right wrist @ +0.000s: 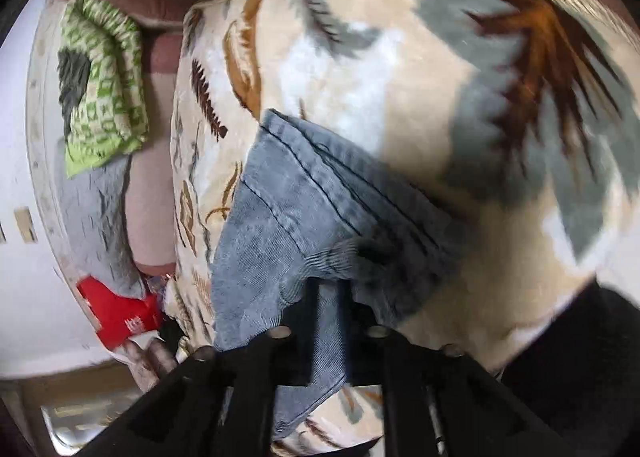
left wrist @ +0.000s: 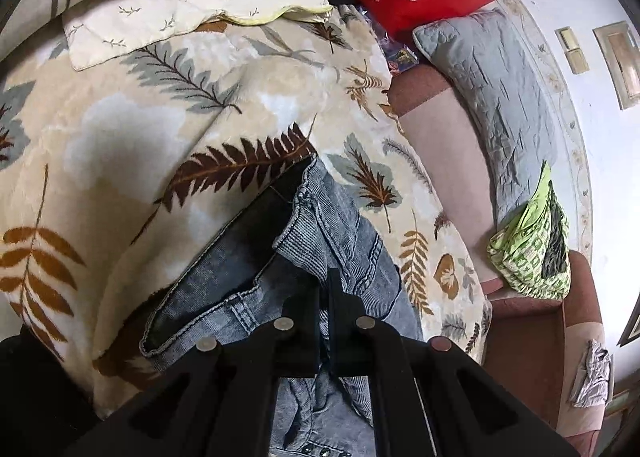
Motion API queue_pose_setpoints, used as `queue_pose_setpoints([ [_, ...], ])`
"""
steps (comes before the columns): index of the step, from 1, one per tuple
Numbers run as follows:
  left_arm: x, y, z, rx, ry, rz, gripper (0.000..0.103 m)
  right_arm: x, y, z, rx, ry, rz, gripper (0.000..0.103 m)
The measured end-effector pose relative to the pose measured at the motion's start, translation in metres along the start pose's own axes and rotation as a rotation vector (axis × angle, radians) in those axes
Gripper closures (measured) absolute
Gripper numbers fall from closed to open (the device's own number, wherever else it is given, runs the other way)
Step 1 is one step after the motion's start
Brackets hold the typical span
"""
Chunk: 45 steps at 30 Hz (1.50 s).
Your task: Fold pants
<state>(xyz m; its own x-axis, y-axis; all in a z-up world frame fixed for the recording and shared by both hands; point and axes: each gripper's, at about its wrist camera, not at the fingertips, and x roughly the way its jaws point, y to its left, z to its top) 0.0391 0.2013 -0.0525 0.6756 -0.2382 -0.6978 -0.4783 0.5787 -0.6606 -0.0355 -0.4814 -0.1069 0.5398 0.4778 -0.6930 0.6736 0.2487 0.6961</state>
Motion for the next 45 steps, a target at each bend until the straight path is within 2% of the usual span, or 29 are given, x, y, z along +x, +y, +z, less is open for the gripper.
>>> queue_pose_setpoints([
  [1,0.001,0.001,-0.001,0.0,0.003,0.003,0.1,0.0,-0.003,-0.002,0.02,0.006,0.01,0.041],
  [2,0.003,0.002,-0.002,-0.001,0.005,0.005,0.1,-0.001,-0.007,-0.003,0.05,0.013,0.004,0.011],
  [4,0.004,0.005,-0.001,-0.003,0.006,0.004,0.1,-0.007,-0.011,-0.006,0.118,-0.045,0.009,0.009],
  [6,0.005,0.006,0.0,-0.009,0.009,0.0,0.1,-0.008,-0.004,-0.005,0.097,-0.052,0.028,0.01],
  [8,0.005,0.009,0.001,-0.012,0.01,-0.007,0.1,-0.008,0.0,-0.003,0.09,-0.069,0.008,0.01],
  [10,0.005,0.011,0.001,-0.011,0.012,-0.01,0.1,-0.001,0.001,0.0,0.097,-0.056,0.008,0.013],
  [13,0.007,0.014,0.001,-0.021,0.022,-0.01,0.1,0.011,-0.001,0.002,0.092,-0.055,-0.045,0.026],
  [16,0.007,0.015,0.002,-0.017,0.026,-0.01,0.1,0.011,-0.004,0.001,0.059,-0.071,-0.087,0.054],
  [17,0.007,0.015,0.002,-0.015,0.025,-0.01,0.1,0.009,-0.005,0.001,0.035,-0.073,-0.102,0.072],
  [18,0.006,0.014,0.002,-0.009,0.024,-0.009,0.1,0.006,-0.008,0.001,0.02,-0.069,-0.115,0.082],
  [19,0.006,0.012,0.002,-0.005,0.025,-0.008,0.1,0.004,-0.01,0.0,0.014,-0.065,-0.118,0.085],
  [23,0.005,0.009,0.002,0.014,0.025,-0.009,0.1,-0.004,-0.017,-0.007,-0.028,-0.054,-0.135,0.087],
  [25,0.005,0.008,0.002,0.018,0.025,-0.011,0.1,-0.003,-0.016,-0.013,-0.037,-0.01,-0.156,0.082],
  [27,0.005,0.008,0.002,0.023,0.026,-0.012,0.1,-0.002,-0.018,-0.016,0.005,0.017,-0.152,0.05],
  [31,0.004,0.009,0.001,0.033,0.03,-0.01,0.1,-0.012,-0.016,-0.026,-0.016,-0.009,-0.082,0.048],
  [32,0.004,0.009,0.001,0.032,0.031,-0.01,0.1,-0.012,-0.014,-0.026,-0.025,-0.019,-0.076,0.05],
  [34,0.004,0.008,0.001,0.035,0.033,-0.01,0.1,-0.008,-0.008,-0.025,-0.062,-0.033,-0.084,0.082],
  [35,0.003,0.008,0.002,0.038,0.034,-0.009,0.1,-0.006,-0.007,-0.026,-0.075,-0.035,-0.092,0.091],
  [40,-0.003,-0.01,0.011,0.086,0.02,-0.001,0.1,-0.016,0.024,-0.025,-0.203,-0.111,-0.115,0.093],
  [45,-0.023,-0.049,0.037,0.107,-0.038,-0.033,0.1,-0.027,0.106,0.003,-0.345,-0.177,-0.113,0.093],
])
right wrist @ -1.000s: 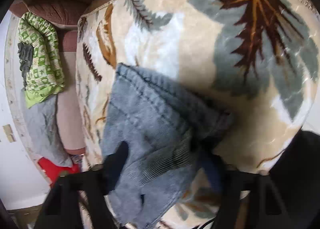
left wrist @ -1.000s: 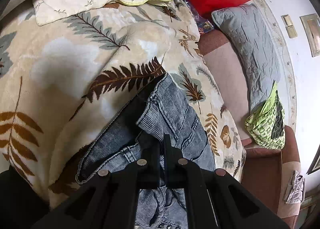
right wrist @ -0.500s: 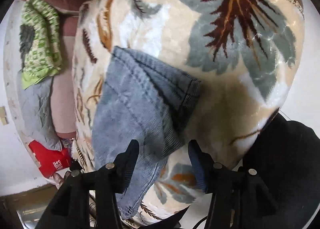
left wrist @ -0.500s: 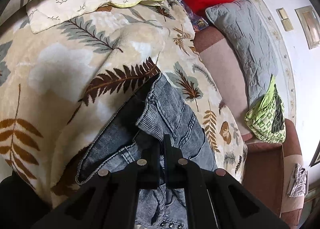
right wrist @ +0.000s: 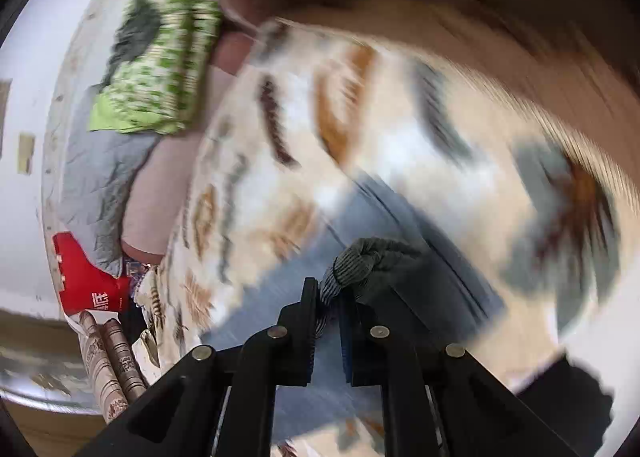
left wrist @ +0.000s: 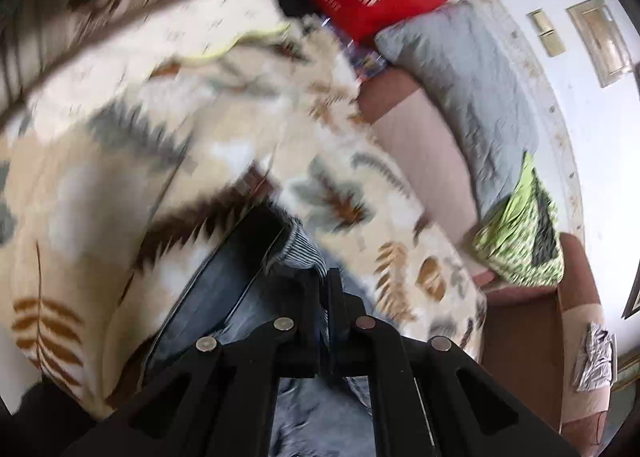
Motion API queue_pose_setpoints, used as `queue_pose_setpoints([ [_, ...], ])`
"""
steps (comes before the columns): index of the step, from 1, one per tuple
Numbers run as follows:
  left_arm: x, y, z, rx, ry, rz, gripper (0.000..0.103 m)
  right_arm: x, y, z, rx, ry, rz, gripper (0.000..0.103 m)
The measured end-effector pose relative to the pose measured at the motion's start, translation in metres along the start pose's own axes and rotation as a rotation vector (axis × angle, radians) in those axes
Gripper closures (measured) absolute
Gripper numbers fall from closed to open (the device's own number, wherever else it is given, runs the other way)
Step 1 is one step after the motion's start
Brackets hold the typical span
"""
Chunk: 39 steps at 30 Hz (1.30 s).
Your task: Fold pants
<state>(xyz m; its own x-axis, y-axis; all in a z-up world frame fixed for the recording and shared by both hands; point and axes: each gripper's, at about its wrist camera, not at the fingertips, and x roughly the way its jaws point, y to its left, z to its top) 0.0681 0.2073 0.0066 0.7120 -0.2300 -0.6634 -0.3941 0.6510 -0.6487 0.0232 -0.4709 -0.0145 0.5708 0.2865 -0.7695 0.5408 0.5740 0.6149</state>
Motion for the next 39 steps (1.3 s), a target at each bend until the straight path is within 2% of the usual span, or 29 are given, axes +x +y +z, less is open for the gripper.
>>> queue_pose_setpoints([
  [4,-0.049,-0.021,0.009,0.045,-0.135,-0.019,0.103,-0.025,0.054,0.034,-0.087,-0.087,0.053,0.093],
  [7,-0.069,-0.006,-0.005,0.067,-0.143,-0.011,0.103,-0.042,0.051,0.029,-0.118,-0.115,0.084,0.093],
  [10,-0.063,0.032,-0.038,0.049,-0.076,0.031,0.103,-0.028,0.007,0.008,-0.09,-0.054,0.077,0.093],
  [12,-0.048,0.057,-0.057,0.022,0.003,0.069,0.103,-0.006,-0.043,-0.014,-0.043,0.002,0.007,0.089],
  [15,-0.017,0.086,-0.082,-0.045,0.129,0.118,0.102,0.024,-0.109,-0.032,0.099,0.11,0.004,0.089],
  [16,-0.009,0.088,-0.087,-0.064,0.151,0.11,0.096,0.026,-0.118,-0.033,0.121,0.107,0.041,0.089],
  [17,-0.004,0.086,-0.089,-0.069,0.152,0.107,0.081,0.023,-0.121,-0.034,0.129,0.092,0.071,0.088],
  [19,0.005,0.075,-0.09,-0.076,0.145,0.081,0.058,0.016,-0.112,-0.032,0.092,0.065,0.063,0.075],
  [20,0.006,0.07,-0.09,-0.078,0.139,0.057,0.051,0.012,-0.104,-0.032,0.064,0.056,0.071,0.056],
  [21,0.01,0.061,-0.089,-0.07,0.131,0.041,0.048,0.01,-0.098,-0.032,0.046,0.056,0.084,0.04],
  [25,0.033,0.048,-0.086,-0.112,0.155,0.045,0.046,0.012,-0.085,-0.037,0.032,0.063,0.113,0.037],
  [30,0.053,0.052,-0.083,-0.19,0.157,0.088,0.048,0.014,-0.093,-0.045,0.137,0.084,0.161,0.037],
  [31,0.054,0.052,-0.082,-0.197,0.141,0.091,0.064,0.012,-0.096,-0.045,0.149,0.079,0.161,0.037],
  [32,0.054,0.051,-0.079,-0.184,0.125,0.112,0.091,0.011,-0.097,-0.044,0.159,0.077,0.158,0.037],
  [33,0.055,0.05,-0.076,-0.169,0.119,0.132,0.101,0.011,-0.097,-0.041,0.163,0.069,0.155,0.037],
  [39,0.052,0.052,-0.068,-0.17,0.104,0.117,0.101,0.03,-0.102,-0.031,0.191,0.091,0.111,0.037],
])
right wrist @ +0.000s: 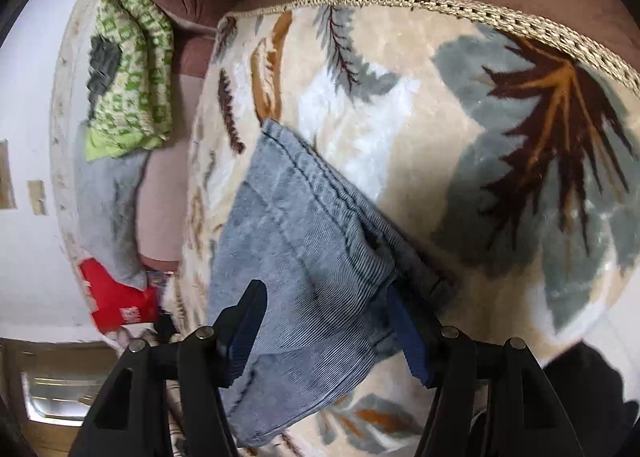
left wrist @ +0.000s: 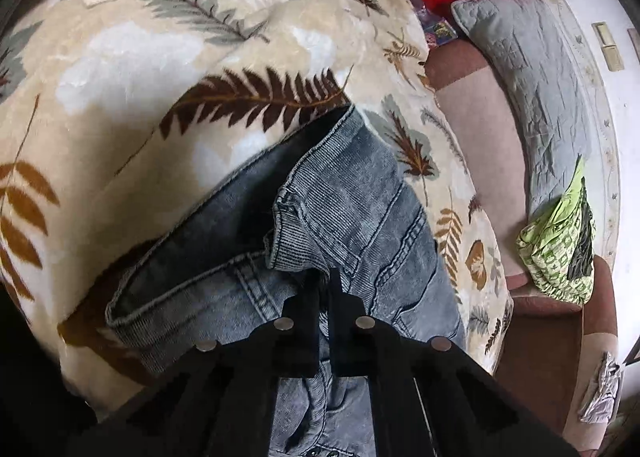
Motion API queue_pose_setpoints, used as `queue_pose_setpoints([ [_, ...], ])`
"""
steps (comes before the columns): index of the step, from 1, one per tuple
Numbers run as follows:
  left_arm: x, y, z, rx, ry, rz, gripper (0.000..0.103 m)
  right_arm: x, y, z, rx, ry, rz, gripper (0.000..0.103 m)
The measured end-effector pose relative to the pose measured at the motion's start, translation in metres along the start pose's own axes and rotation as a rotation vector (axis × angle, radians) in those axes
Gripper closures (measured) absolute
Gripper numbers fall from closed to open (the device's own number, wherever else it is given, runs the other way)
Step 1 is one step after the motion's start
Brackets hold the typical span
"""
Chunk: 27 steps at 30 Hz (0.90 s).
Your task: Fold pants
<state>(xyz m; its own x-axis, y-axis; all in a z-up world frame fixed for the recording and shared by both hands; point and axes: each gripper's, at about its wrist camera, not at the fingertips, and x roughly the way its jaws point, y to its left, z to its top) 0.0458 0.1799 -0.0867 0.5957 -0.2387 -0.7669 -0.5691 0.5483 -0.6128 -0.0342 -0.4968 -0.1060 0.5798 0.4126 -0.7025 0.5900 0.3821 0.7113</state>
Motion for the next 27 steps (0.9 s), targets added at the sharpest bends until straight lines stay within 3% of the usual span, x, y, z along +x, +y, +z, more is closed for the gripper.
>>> queue_pose_setpoints([
  [1,-0.004,-0.001,0.001,0.007,-0.007,-0.003,0.101,0.003,-0.001,0.002,0.011,0.0,0.0,0.038],
  [2,-0.006,-0.002,0.003,0.01,-0.013,-0.007,0.101,0.004,0.0,0.004,0.01,-0.007,-0.011,0.046],
  [3,-0.009,-0.005,0.005,0.016,-0.021,-0.012,0.101,0.004,0.005,0.006,-0.024,-0.02,-0.042,0.068],
  [5,-0.021,-0.009,0.009,0.03,-0.047,-0.027,0.101,0.003,0.013,0.007,-0.08,-0.04,-0.099,0.086],
  [6,-0.029,-0.012,0.011,0.038,-0.063,-0.038,0.101,0.002,0.017,0.009,-0.09,-0.043,-0.11,0.09],
  [11,-0.064,-0.019,0.015,0.074,-0.111,-0.085,0.101,-0.029,0.051,0.012,-0.188,-0.111,-0.08,0.09],
  [14,-0.078,-0.004,0.003,0.103,-0.113,-0.084,0.101,-0.042,0.052,0.006,-0.209,-0.123,-0.082,0.09],
  [17,-0.059,0.017,-0.011,0.136,-0.055,-0.015,0.1,-0.033,0.023,-0.001,-0.21,-0.101,-0.152,0.086],
  [18,-0.045,0.029,-0.014,0.118,-0.002,0.019,0.1,-0.022,0.008,-0.003,-0.207,-0.07,-0.184,0.085],
  [21,-0.034,0.057,-0.016,0.036,0.067,0.044,0.099,-0.024,-0.014,-0.008,-0.164,-0.059,-0.116,0.085],
  [22,-0.04,0.06,-0.015,0.023,0.056,0.04,0.096,-0.029,-0.012,-0.009,-0.164,-0.057,-0.123,0.083],
  [24,-0.053,0.056,-0.013,0.05,0.026,0.023,0.086,-0.043,-0.001,-0.012,-0.205,-0.083,-0.166,0.064],
  [26,-0.072,0.045,-0.012,0.093,-0.028,0.037,0.07,-0.061,0.017,-0.017,-0.278,-0.134,-0.173,0.057],
  [27,-0.079,0.041,-0.012,0.102,-0.051,0.032,0.068,-0.071,0.024,-0.021,-0.295,-0.169,-0.179,0.056],
])
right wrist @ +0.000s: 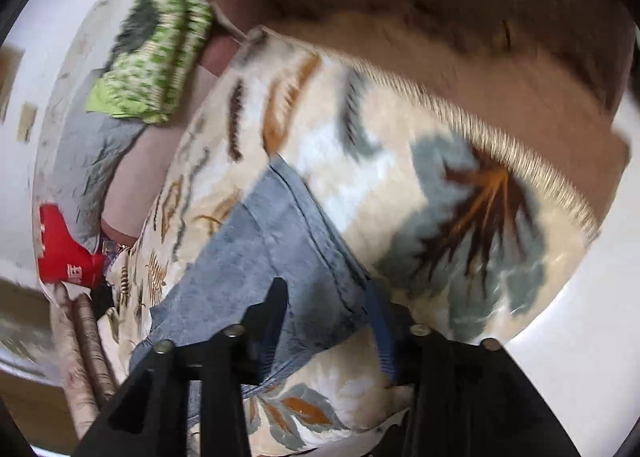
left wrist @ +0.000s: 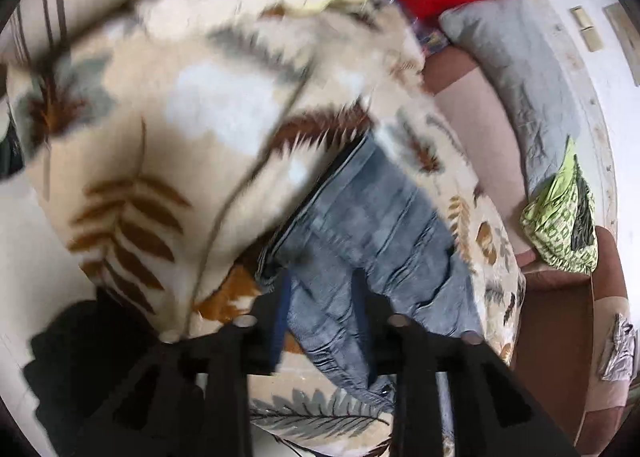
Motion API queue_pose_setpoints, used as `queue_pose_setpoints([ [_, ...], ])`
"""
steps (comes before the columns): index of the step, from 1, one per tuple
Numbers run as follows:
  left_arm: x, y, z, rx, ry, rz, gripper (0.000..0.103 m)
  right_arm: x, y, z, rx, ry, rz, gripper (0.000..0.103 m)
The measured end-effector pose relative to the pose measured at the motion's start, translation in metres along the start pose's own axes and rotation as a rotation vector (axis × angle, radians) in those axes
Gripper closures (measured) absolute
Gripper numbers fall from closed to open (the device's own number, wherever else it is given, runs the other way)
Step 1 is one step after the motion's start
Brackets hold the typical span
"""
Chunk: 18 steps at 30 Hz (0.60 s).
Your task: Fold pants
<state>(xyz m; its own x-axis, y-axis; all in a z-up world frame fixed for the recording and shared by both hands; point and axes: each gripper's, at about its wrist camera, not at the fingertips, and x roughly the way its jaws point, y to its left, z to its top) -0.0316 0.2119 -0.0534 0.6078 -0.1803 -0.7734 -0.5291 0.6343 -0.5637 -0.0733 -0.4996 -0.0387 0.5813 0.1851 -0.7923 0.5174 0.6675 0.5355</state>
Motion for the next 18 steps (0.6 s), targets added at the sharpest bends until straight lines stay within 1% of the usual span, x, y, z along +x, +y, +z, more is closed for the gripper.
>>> queue_pose_setpoints([
  [1,-0.01,-0.008,0.001,0.024,-0.036,-0.006,0.066,-0.007,0.006,-0.001,-0.002,-0.027,0.008,0.055],
  [2,-0.014,-0.014,0.001,0.046,-0.054,-0.002,0.066,-0.014,0.01,-0.002,-0.004,-0.044,0.032,0.052],
  [3,-0.018,-0.027,0.0,0.084,-0.076,0.0,0.065,-0.016,0.014,-0.002,-0.01,-0.044,0.059,0.049],
  [6,-0.013,-0.057,-0.004,0.175,-0.076,-0.039,0.058,-0.002,0.032,-0.006,-0.055,0.0,0.162,0.046],
  [7,-0.008,-0.066,-0.008,0.206,-0.07,-0.045,0.054,0.007,0.033,-0.008,-0.058,0.02,0.168,0.046],
  [8,-0.003,-0.073,-0.011,0.227,-0.065,-0.049,0.046,0.017,0.031,-0.011,-0.054,0.044,0.166,0.045],
  [9,0.007,-0.08,-0.016,0.262,-0.053,-0.047,0.041,0.031,0.027,-0.013,-0.051,0.076,0.149,0.044],
  [10,0.021,-0.083,-0.021,0.297,-0.034,-0.022,0.037,0.046,0.016,-0.016,-0.032,0.113,0.087,0.044],
  [11,0.036,-0.081,-0.026,0.325,-0.015,0.028,0.037,0.058,0.001,-0.02,0.001,0.152,0.04,0.044],
  [12,0.058,-0.074,-0.031,0.344,0.031,0.135,0.037,0.063,-0.009,-0.024,0.022,0.172,0.08,0.045],
  [13,0.082,-0.059,-0.036,0.328,0.114,0.238,0.04,0.058,-0.01,-0.024,0.022,0.16,0.093,0.045],
  [14,0.091,-0.049,-0.041,0.32,0.137,0.244,0.041,0.054,-0.007,-0.023,0.009,0.163,0.073,0.045],
  [15,0.083,-0.05,-0.046,0.358,0.084,0.232,0.041,0.05,-0.001,-0.022,-0.008,0.168,0.047,0.044],
  [16,0.077,-0.056,-0.049,0.395,0.071,0.257,0.041,0.045,0.008,-0.021,-0.031,0.161,0.012,0.044],
  [17,0.07,-0.061,-0.051,0.412,0.075,0.282,0.041,0.04,0.017,-0.019,-0.06,0.145,-0.006,0.044],
  [18,0.063,-0.064,-0.05,0.402,0.078,0.268,0.041,0.034,0.03,-0.016,-0.097,0.119,-0.007,0.044],
])
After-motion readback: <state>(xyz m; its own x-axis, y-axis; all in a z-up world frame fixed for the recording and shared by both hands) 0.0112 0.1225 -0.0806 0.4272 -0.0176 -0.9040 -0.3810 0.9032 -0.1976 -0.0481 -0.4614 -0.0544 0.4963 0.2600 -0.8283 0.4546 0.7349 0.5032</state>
